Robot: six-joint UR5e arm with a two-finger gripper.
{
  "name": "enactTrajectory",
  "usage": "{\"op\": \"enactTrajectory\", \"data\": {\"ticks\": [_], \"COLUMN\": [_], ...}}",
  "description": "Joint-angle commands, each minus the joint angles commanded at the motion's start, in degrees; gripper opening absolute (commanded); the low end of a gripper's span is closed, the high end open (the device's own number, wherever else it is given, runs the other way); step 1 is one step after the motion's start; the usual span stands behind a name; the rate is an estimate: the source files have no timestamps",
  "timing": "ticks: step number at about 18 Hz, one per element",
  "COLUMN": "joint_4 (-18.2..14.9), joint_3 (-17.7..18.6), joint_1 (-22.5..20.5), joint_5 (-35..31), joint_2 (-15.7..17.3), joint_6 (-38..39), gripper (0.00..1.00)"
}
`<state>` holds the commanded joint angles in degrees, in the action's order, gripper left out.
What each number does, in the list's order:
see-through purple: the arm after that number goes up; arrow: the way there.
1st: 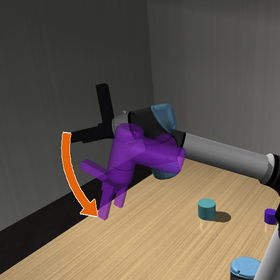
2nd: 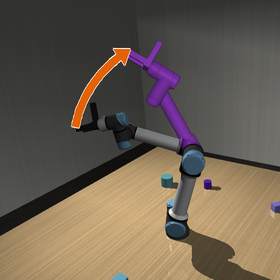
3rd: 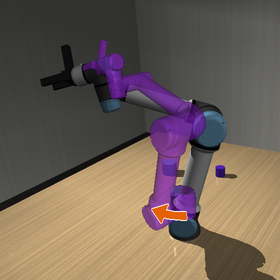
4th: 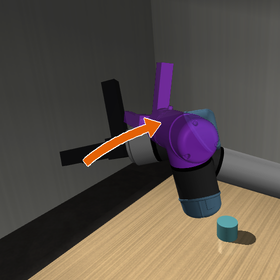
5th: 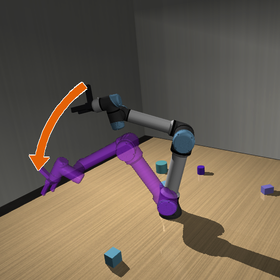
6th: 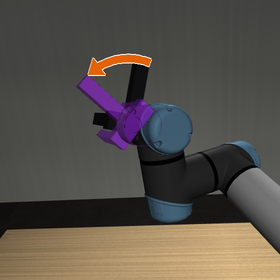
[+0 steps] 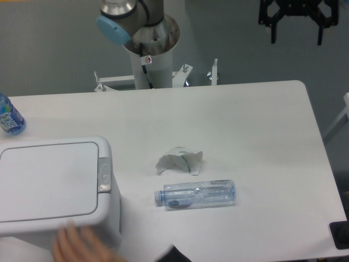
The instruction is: Open the trash can
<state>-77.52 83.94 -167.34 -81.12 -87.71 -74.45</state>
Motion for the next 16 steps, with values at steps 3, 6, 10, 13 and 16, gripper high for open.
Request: {"op": "enactTrajectory", "data": {"ticks": [3, 6, 10, 13, 16], "joint_4": [0.00, 0.26, 4.04, 4.22, 4.39], "joint_3": [0.09, -0.09, -0.26, -0.61, -1.84], "joint_1": [0.26, 2.36, 9.47, 15.45, 20.81], "joint_5": [0.00, 0.79, 0.97, 0.97, 1.23], "joint_2": [-0.09, -0.96, -4.21, -6.67, -9.05], "joint_6": [1.40, 7.09, 23.95, 35.91, 46.11], "gripper": [1.00, 1.00, 1.00, 1.00, 1.00]}}
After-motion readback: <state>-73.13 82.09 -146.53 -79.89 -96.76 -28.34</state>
